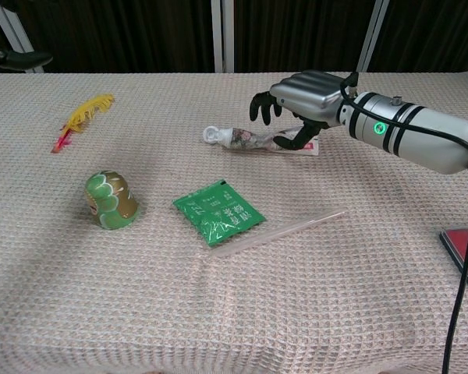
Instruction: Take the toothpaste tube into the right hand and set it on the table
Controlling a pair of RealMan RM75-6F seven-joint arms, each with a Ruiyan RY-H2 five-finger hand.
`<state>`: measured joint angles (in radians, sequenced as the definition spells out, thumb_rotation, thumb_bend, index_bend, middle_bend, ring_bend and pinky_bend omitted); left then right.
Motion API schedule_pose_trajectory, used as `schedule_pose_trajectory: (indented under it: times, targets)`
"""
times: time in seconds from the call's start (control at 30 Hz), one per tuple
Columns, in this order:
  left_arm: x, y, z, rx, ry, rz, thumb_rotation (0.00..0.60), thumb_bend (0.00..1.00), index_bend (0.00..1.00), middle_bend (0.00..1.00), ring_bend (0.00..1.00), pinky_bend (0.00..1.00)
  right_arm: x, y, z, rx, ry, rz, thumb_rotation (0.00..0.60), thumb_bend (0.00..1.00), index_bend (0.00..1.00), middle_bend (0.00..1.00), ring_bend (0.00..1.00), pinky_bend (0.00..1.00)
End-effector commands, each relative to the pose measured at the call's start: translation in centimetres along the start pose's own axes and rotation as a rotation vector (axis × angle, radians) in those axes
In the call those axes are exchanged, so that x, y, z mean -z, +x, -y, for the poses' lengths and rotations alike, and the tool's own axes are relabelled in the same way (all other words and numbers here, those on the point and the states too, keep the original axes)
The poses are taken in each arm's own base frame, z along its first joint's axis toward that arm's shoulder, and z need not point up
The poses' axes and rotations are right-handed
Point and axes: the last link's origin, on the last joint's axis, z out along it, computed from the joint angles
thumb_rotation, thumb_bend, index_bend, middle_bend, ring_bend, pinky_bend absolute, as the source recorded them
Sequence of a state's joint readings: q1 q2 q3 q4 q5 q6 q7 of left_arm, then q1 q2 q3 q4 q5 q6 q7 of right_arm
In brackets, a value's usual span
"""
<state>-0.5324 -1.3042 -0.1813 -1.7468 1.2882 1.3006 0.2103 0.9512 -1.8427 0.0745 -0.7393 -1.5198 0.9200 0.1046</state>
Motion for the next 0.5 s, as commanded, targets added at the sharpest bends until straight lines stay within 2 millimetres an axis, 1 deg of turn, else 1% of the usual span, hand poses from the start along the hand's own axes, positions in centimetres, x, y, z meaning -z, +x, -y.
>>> schedule_pose_trajectory:
  times: [0.03, 0.07, 0.17, 0.27, 0.3, 0.37, 0.4, 0.43, 0.5]
  targets:
    - [0.5, 0.2, 0.8, -0.015, 0.023, 0.007, 0.494, 0.26, 0.15, 0.19, 0.15, 0.22, 1.3, 1.0, -1.4, 0.007, -0.030, -0.025, 0.600, 0.37, 0.19, 0.34, 0.28, 0.44]
    - [0.7, 0.4, 1.2, -0.024, 0.034, 0.006, 0.493, 0.26, 0.15, 0.19, 0.15, 0.21, 1.8, 1.4, -1.9, 0.004, -0.041, -0.041, 0.600, 0.37, 0.18, 0.34, 0.28, 0.44]
    - [1.6, 1.1, 2.8, -0.079, 0.081, 0.002, 0.494, 0.26, 0.15, 0.19, 0.15, 0.21, 4.2, 2.9, -3.9, -0.032, -0.096, -0.092, 0.600, 0.37, 0.17, 0.34, 0.28, 0.44]
    - [2.9, 1.9, 4.9, -0.138, 0.143, -0.005, 0.493, 0.26, 0.16, 0.19, 0.15, 0.21, 8.0, 4.5, -6.2, -0.071, -0.176, -0.121, 0.600, 0.37, 0.17, 0.34, 0.26, 0.40]
    - [3.5, 2.3, 5.8, -0.161, 0.173, -0.011, 0.493, 0.26, 0.16, 0.19, 0.15, 0.21, 9.7, 5.0, -7.0, -0.083, -0.211, -0.131, 0.600, 0.37, 0.16, 0.33, 0.25, 0.39]
    - [4.5, 2.8, 7.0, -0.199, 0.213, -0.025, 0.492, 0.26, 0.16, 0.19, 0.15, 0.21, 12.5, 5.8, -8.0, -0.094, -0.267, -0.141, 0.600, 0.37, 0.15, 0.30, 0.19, 0.33]
    - [5.0, 2.9, 7.6, -0.217, 0.232, -0.031, 0.492, 0.26, 0.17, 0.19, 0.15, 0.21, 13.9, 6.1, -8.4, -0.097, -0.295, -0.146, 0.600, 0.37, 0.14, 0.28, 0.16, 0.30]
    - [5.8, 3.1, 8.3, -0.234, 0.257, -0.037, 0.494, 0.26, 0.17, 0.19, 0.15, 0.21, 15.8, 6.4, -8.8, -0.102, -0.329, -0.152, 0.600, 0.37, 0.13, 0.25, 0.14, 0.28]
    - [7.1, 3.3, 9.1, -0.252, 0.286, -0.040, 0.503, 0.26, 0.18, 0.19, 0.15, 0.21, 18.6, 6.8, -9.2, -0.113, -0.375, -0.159, 0.600, 0.37, 0.10, 0.21, 0.11, 0.26]
